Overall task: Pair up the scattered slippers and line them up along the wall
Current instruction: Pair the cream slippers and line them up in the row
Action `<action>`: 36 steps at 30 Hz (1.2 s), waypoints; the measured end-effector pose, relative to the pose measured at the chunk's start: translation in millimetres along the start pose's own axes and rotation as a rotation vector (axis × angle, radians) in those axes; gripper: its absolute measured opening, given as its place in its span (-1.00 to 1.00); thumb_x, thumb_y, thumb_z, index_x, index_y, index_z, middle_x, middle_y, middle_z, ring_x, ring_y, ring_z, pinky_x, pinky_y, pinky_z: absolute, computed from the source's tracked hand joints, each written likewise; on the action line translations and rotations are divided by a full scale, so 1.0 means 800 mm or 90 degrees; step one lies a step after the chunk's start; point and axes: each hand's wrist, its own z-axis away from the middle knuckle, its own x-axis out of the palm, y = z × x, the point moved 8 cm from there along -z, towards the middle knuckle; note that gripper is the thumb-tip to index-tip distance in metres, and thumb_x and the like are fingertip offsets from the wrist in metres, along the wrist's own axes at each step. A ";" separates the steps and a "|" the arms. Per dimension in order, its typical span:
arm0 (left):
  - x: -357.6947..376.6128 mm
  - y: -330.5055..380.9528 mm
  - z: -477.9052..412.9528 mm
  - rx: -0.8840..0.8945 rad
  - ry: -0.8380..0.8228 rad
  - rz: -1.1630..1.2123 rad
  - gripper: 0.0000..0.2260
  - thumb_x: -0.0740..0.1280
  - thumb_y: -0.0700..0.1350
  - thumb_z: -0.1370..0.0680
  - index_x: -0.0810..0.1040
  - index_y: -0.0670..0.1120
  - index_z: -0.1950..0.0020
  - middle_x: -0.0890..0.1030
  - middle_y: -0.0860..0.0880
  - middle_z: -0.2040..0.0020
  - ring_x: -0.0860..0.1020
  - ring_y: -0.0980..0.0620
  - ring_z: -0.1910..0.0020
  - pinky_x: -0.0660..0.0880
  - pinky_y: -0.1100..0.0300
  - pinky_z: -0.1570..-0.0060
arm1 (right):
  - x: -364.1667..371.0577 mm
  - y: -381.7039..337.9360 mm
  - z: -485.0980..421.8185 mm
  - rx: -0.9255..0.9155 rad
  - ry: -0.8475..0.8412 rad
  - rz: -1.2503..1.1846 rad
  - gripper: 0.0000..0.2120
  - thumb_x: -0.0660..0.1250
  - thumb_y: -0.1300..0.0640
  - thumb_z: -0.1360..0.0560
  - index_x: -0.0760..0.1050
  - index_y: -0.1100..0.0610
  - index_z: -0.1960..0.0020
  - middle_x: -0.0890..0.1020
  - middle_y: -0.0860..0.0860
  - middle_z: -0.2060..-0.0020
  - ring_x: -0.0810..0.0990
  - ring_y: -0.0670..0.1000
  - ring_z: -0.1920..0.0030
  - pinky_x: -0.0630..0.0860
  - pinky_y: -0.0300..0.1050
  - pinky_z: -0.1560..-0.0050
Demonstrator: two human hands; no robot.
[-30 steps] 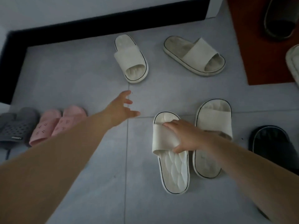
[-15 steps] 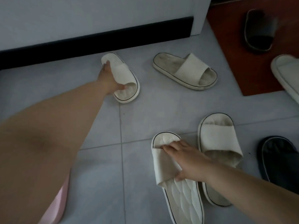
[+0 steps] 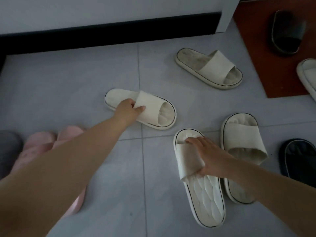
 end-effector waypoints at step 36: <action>0.053 0.106 0.214 0.330 -0.297 0.105 -0.32 0.50 -0.14 -0.34 0.25 -0.01 -0.37 0.48 -0.07 -0.22 0.42 -0.02 -0.23 0.27 0.27 -0.14 | -0.052 0.015 0.200 0.369 0.015 -0.347 -0.22 0.44 0.16 -0.36 0.08 -0.14 -0.42 0.44 -0.13 -0.11 0.54 -0.01 0.01 0.51 -0.14 0.02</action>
